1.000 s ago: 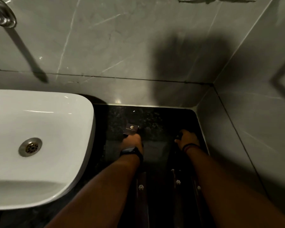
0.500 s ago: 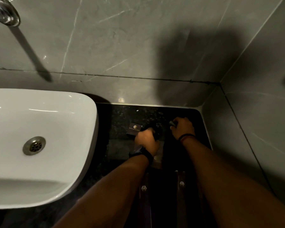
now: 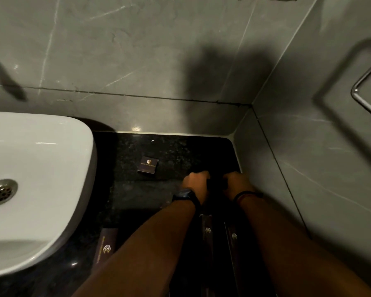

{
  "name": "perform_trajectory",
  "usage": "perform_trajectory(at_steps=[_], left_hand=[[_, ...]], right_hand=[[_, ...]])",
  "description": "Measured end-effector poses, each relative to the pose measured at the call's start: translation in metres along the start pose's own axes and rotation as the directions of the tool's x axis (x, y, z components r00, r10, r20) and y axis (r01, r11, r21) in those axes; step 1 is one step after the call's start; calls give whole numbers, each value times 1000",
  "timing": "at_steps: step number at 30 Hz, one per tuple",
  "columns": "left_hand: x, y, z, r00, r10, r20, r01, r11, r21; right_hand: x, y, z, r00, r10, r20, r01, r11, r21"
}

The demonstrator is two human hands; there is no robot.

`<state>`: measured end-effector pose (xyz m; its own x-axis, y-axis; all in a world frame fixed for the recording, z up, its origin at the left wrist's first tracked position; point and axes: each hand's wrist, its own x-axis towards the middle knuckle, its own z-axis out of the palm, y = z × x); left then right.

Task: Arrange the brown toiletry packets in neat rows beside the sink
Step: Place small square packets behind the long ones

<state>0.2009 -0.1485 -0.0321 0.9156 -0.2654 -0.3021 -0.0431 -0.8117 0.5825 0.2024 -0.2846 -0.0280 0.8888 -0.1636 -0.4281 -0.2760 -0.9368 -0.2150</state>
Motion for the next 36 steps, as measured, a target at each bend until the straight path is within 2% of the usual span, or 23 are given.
perform_trajectory(at_steps=[3, 8, 11, 14, 17, 19, 20, 21, 23, 26, 28, 31, 36], left_hand=[[6, -5, 11, 1000, 17, 15, -17, 1000, 14], [4, -12, 12, 996, 75, -40, -75, 997, -3], [-4, -23, -11, 993, 94, -78, -92, 995, 24], [-9, -43, -49, 980, 71, -185, -67, 997, 24], [-7, -65, -89, 955, 33, -294, 1, 994, 114], [-3, -79, -108, 958, -7, -285, 65, 979, 193], [-1, -86, -116, 968, -34, -250, 95, 967, 235], [1, -93, -121, 979, -59, -197, 114, 952, 284], [3, -104, -125, 992, -88, -92, 117, 915, 385], [7, -114, -121, 994, -106, -15, 100, 869, 484], [11, -116, -113, 998, -64, 10, 50, 859, 510], [17, -117, -104, 998, -3, 55, -28, 833, 553], [16, -119, -101, 997, -29, 77, -18, 841, 540]], right_hand=[[1, -1, 7, 1000, -12, 2, 12, 1000, -11], [-1, 4, 13, 1000, -15, 11, 16, 998, -64], [-8, 5, 0, 999, -16, 30, 19, 992, -127], [-17, -1, -24, 999, -2, 38, 11, 969, -248], [-27, -28, -44, 988, -94, -124, 57, 961, -272], [-34, -58, -47, 935, -246, -255, 188, 955, -230], [-37, -73, -44, 913, -313, -262, 270, 944, -189], [-40, -87, -36, 910, -359, -209, 336, 931, -139], [-46, -107, -13, 923, -386, 0, 383, 917, -110], [-49, -121, 21, 919, -327, 220, 371, 907, -199], [-48, -121, 35, 920, -306, 246, 361, 906, -221], [-40, -118, 46, 936, -282, 211, 321, 930, -180], [-27, -122, 48, 936, -316, 157, 340, 926, -166]])
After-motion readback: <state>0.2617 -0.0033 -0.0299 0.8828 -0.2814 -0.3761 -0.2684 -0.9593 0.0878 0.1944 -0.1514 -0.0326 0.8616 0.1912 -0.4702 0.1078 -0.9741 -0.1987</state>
